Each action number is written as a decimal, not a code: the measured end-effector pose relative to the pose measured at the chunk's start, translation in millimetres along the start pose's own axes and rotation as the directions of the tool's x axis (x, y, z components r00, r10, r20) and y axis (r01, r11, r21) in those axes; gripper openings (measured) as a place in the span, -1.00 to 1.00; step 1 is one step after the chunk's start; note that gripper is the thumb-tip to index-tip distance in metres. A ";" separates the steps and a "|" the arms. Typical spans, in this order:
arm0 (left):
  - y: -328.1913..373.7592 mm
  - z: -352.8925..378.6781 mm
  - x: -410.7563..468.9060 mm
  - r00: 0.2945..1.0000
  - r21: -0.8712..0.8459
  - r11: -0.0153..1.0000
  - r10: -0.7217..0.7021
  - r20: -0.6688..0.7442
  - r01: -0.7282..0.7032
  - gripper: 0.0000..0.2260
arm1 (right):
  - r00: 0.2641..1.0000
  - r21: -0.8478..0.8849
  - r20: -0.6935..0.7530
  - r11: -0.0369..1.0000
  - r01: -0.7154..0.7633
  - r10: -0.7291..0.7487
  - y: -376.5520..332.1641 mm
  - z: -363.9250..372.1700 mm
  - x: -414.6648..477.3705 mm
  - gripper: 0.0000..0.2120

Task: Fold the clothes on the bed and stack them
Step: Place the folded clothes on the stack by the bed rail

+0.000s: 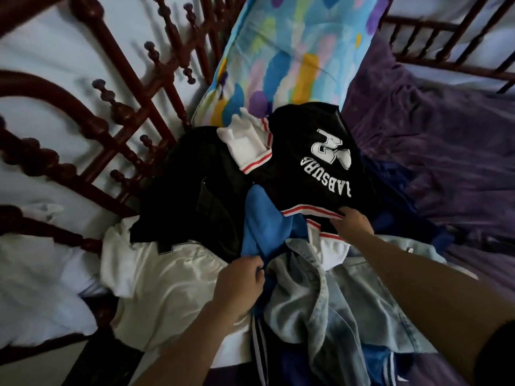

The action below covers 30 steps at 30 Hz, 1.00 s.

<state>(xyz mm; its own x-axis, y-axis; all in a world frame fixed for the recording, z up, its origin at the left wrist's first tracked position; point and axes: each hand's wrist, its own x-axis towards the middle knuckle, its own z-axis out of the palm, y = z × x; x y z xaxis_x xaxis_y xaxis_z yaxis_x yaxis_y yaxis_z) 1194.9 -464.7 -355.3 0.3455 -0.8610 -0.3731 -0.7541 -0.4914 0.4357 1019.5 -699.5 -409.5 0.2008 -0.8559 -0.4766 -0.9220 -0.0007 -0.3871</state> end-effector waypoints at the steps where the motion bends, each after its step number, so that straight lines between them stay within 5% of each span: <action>1: -2.1 0.4 9.9 1.000 0.031 0.999 0.025 0.003 -0.025 -0.78 | 1.000 0.072 -0.015 0.997 -0.023 0.024 3.6 3.5 0.0 -0.70; 4: 6.2 -0.8 41.2 0.992 0.132 0.985 0.121 -0.038 -0.115 -0.67 | 0.998 0.351 -0.051 0.936 -0.012 0.032 7.6 -7.9 -14.2 -0.91; 9: 66.6 -18.2 86.3 0.956 0.152 0.955 0.272 -0.107 -0.254 -0.37 | 0.991 0.589 -0.036 0.799 0.124 -0.127 -9.4 -78.9 -79.3 -0.85; 13: 114.0 -34.1 94.5 0.909 0.113 0.927 0.373 -0.187 -0.357 -0.80 | 0.977 0.665 0.049 0.737 0.123 -0.207 -10.2 -134.5 -125.9 -0.83; 18: 148.9 -90.1 62.9 0.864 -0.168 0.858 0.442 -0.241 -0.485 -0.83 | 0.948 0.395 -0.048 0.866 0.306 -0.314 15.0 -206.7 -168.9 -0.85; 23: 205.0 -173.3 -2.0 0.745 -0.095 0.767 0.574 -0.339 -0.634 -0.87 | 0.869 -0.041 -0.293 0.913 0.405 -0.398 47.8 -292.1 -219.3 -0.87; 30: 288.6 -259.0 -126.9 0.597 0.097 0.682 0.692 -0.406 -0.725 -0.78 | 0.655 -0.114 -0.627 0.882 0.457 -0.421 79.9 -397.9 -331.2 -0.86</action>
<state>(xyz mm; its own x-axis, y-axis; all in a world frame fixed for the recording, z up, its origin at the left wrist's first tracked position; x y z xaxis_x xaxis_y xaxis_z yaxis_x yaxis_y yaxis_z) 1078.1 -531.1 29.9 -0.0884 -0.9070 0.4116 -0.8193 0.3013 0.4878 747.6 -621.9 31.5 0.3117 -0.8851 0.3457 -0.7594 -0.4507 -0.4692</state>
